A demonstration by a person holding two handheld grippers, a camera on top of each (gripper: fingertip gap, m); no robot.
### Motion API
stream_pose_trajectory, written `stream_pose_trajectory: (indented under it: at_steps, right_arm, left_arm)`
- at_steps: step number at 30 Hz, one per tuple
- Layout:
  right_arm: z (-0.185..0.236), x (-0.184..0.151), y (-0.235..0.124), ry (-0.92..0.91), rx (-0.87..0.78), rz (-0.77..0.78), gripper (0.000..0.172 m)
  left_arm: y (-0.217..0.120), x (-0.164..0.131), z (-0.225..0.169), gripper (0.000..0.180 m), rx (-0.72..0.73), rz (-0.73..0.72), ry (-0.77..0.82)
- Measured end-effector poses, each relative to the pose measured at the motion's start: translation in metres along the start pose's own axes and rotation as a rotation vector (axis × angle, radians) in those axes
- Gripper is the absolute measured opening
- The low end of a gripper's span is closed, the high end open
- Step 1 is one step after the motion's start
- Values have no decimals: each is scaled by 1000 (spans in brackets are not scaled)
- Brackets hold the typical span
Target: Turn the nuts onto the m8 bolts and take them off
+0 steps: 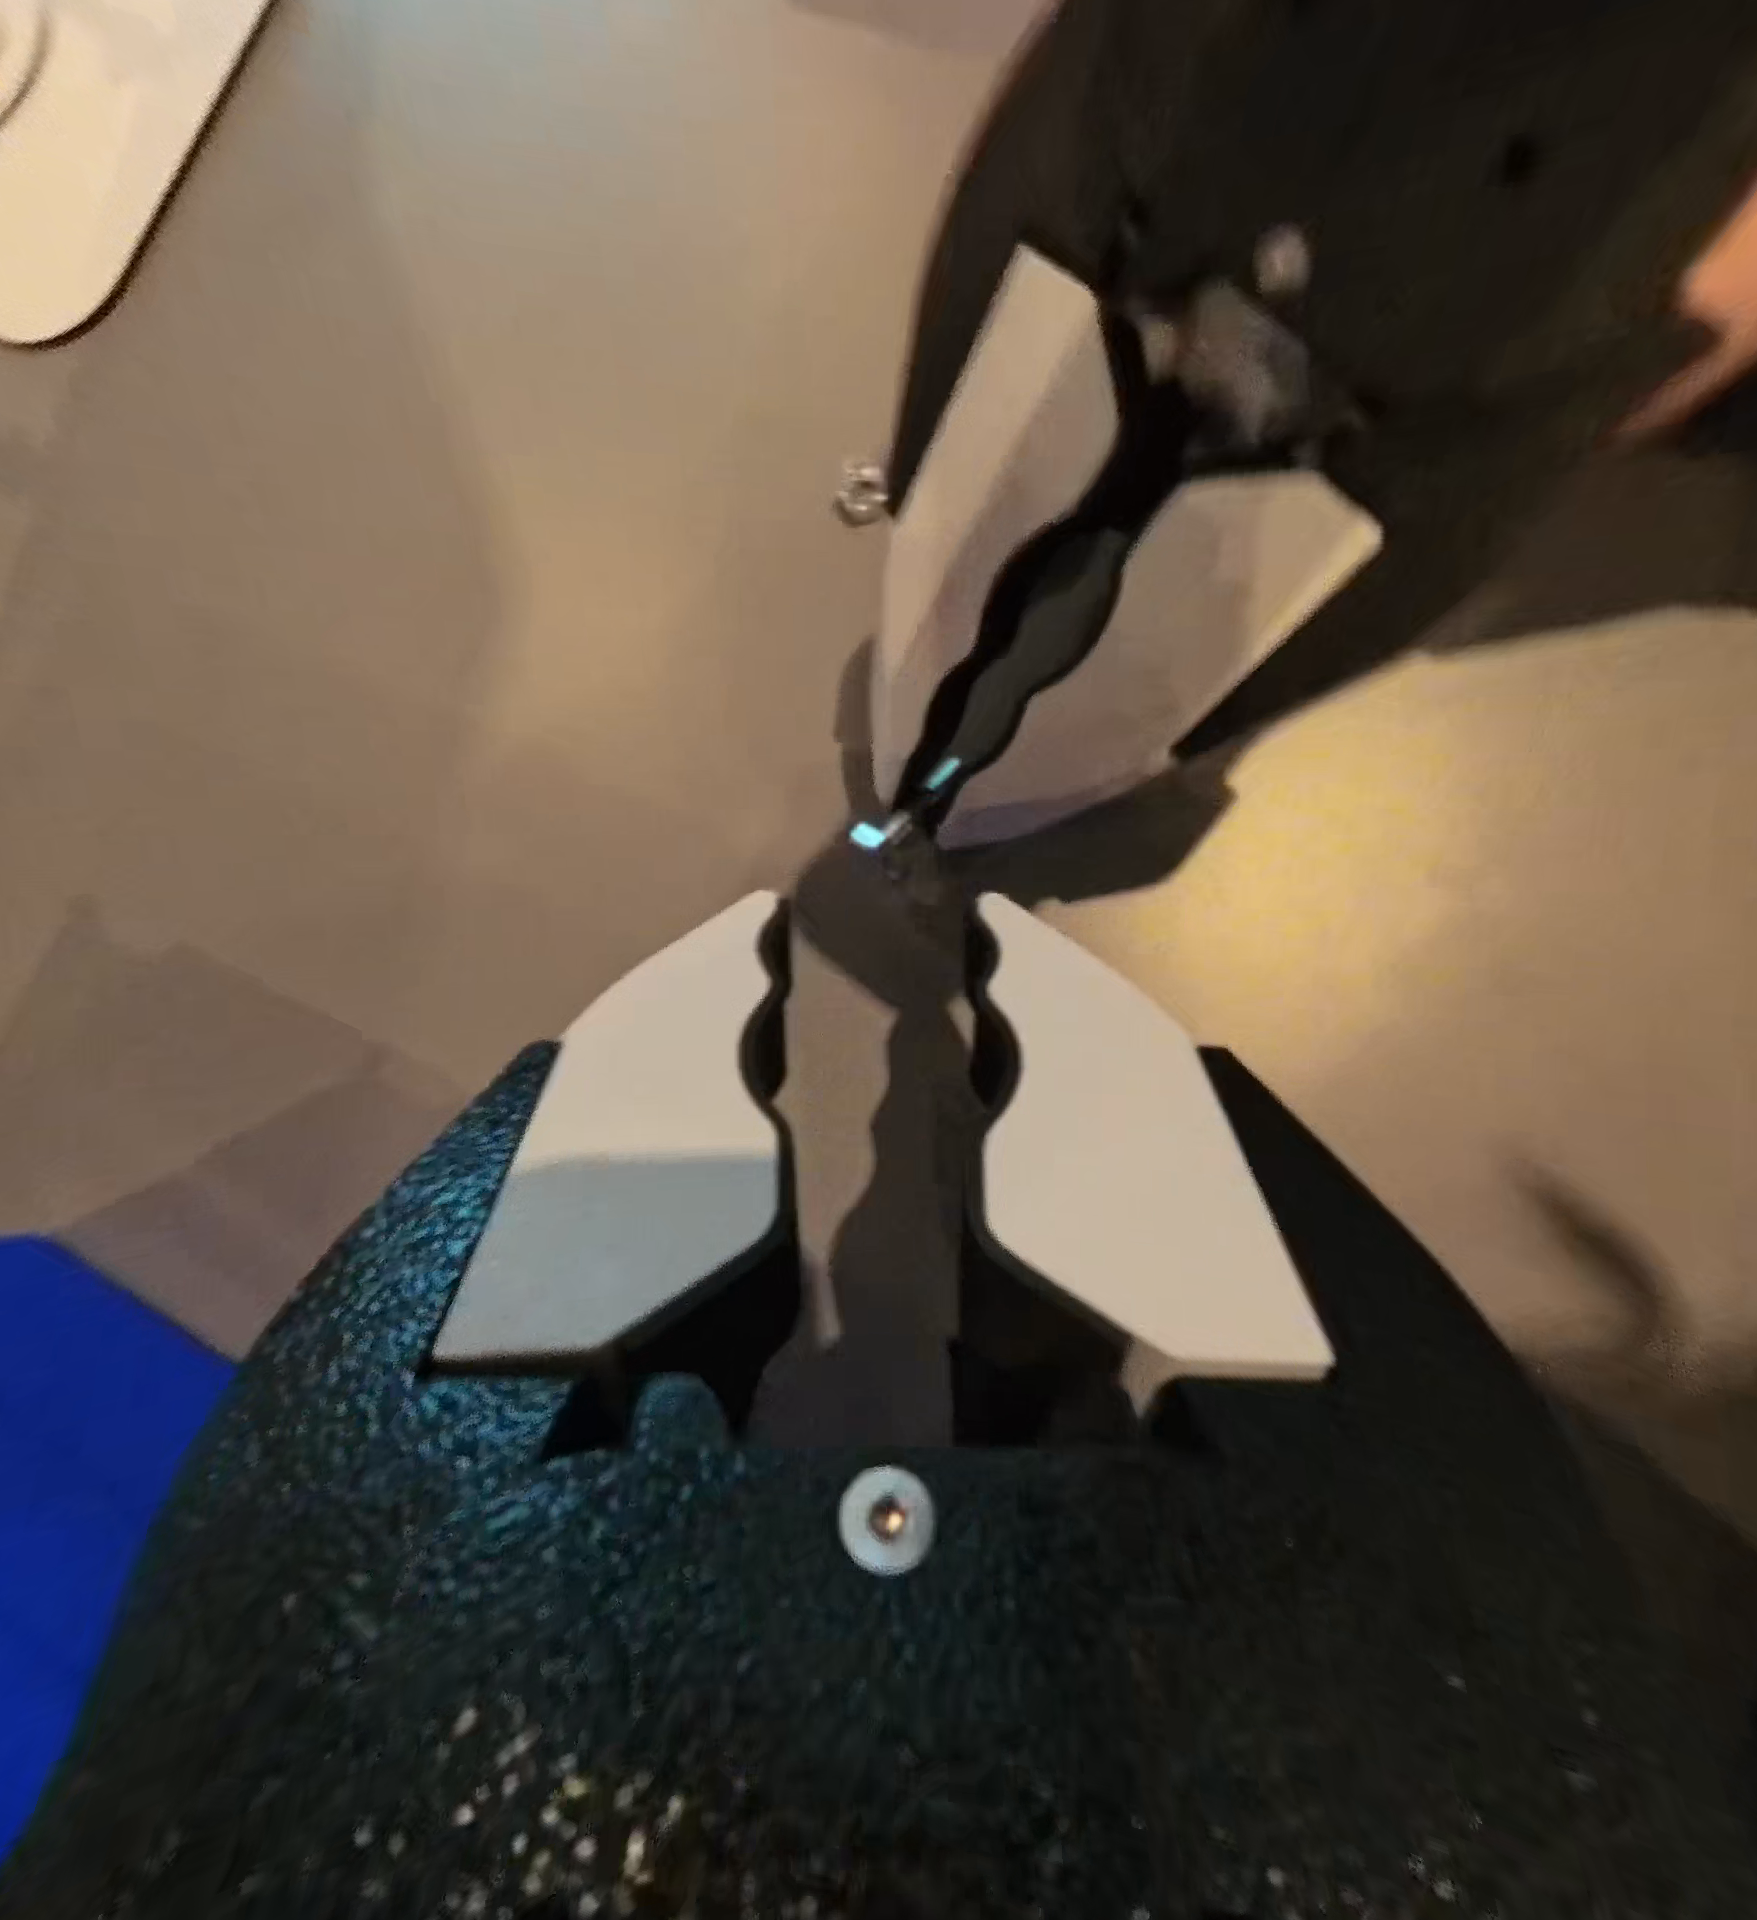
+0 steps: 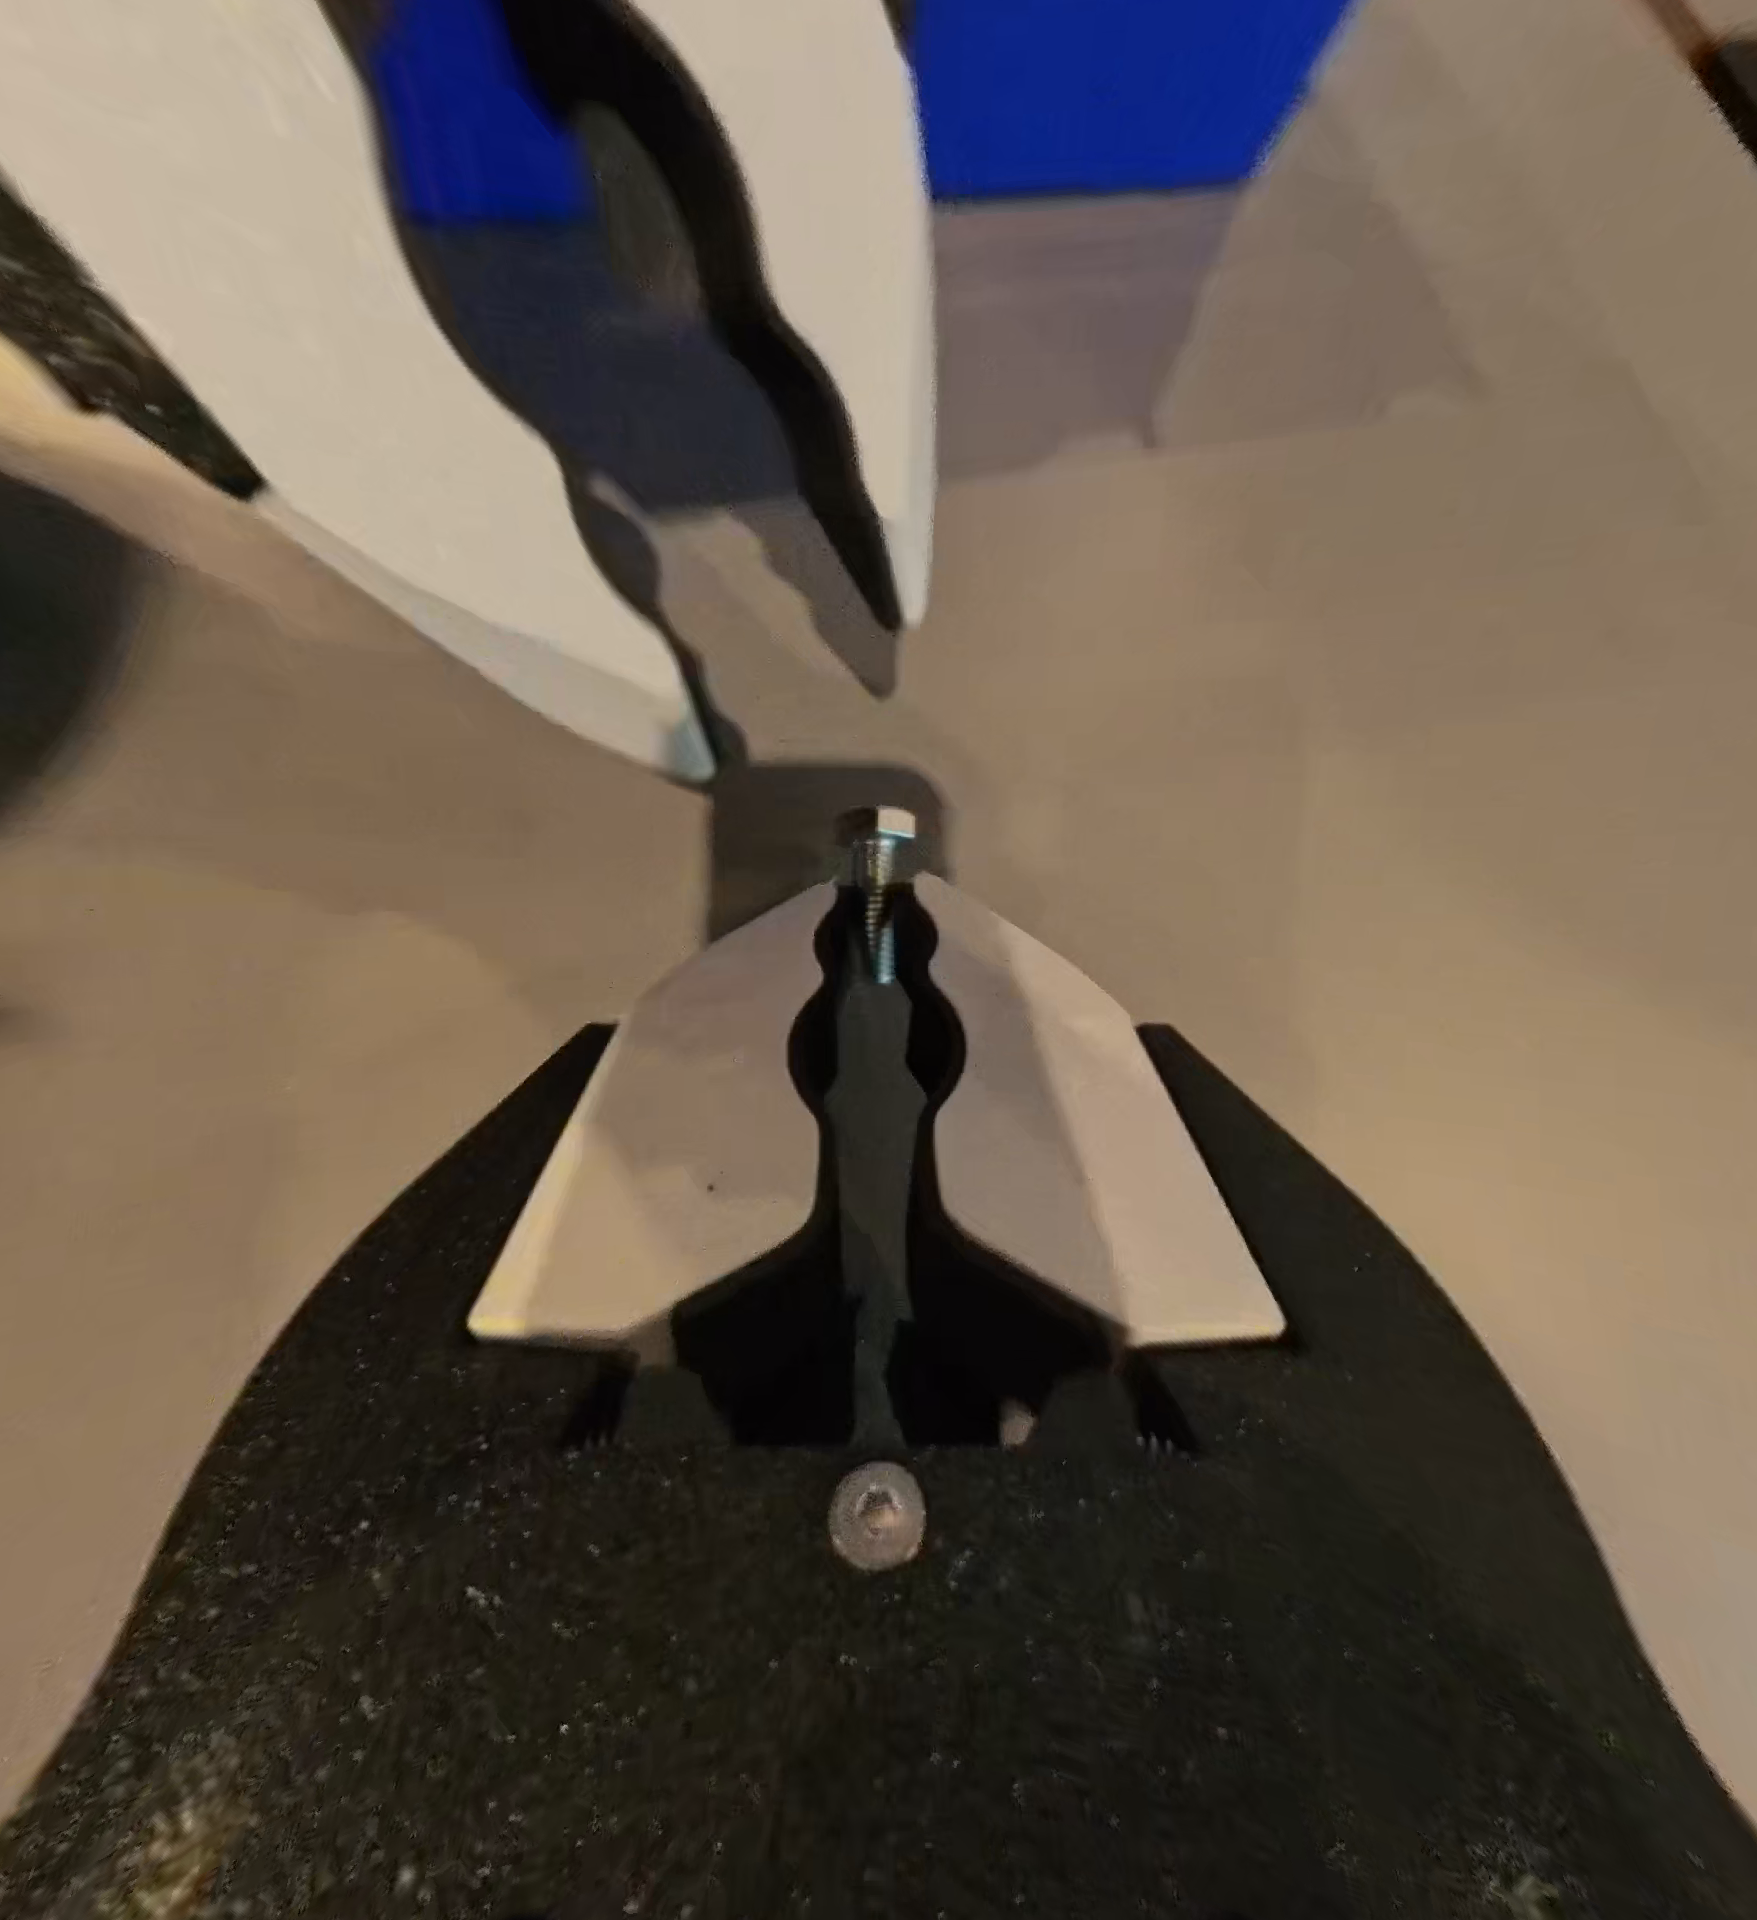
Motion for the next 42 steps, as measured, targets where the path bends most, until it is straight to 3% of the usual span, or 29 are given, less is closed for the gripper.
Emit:
stream_pose_trajectory:
  at_steps: [1, 4, 8, 13, 17, 20, 25, 28, 35, 38, 39, 42]
  right_arm:
    - [1, 3, -6, -42, 36, -41, 8]
    - [7, 9, -22, -227, 115, -97, 8]
    - [15, 7, -30, -428, 146, -43, 8]
    - [20, 11, -35, -473, 172, -55, 8]
    - [15, 15, -39, -450, 117, -92, 8]
    - [3, 29, -54, -293, 37, -282, 22]
    - [8, 58, -102, -6, 234, -822, 19]
    - [10, 65, -113, 8, 262, -917, 20]
    - [19, 70, -118, 24, 362, -959, 7]
    - [18, 63, -115, -23, 334, -879, 7]
    - [16, 61, -115, -36, 316, -858, 7]
    - [10, 50, -114, -75, 256, -777, 7]
  left_arm:
    - [2, -1, -4, 38, -23, 15, 39]
    - [9, -3, -19, 43, -85, 44, 142]
    - [15, 2, -33, 32, -138, 33, 203]
    - [18, 1, -40, 22, -188, 33, 198]
    - [16, 8, -36, 15, -136, -40, 214]
    - [4, 25, -32, 14, -100, -238, 179]
    - [-35, 59, -45, 14, -272, -679, 47]
    - [-45, 67, -51, 14, -335, -790, 26]
    - [-44, 73, -61, 15, -385, -830, 35]
    - [-35, 67, -60, 17, -366, -722, 52]
    - [-32, 64, -58, 25, -336, -677, 62]
    - [-27, 59, -50, 27, -231, -570, 116]
Point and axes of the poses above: each gripper's, where its closed fingertips meet, y out along the fingers, x out of its top, z = x × y across the jaws, the point moved 2 cm from there along -y, back along the fingers, and after that the axes turned 4 degrees about -y, right-handed, at the moved point
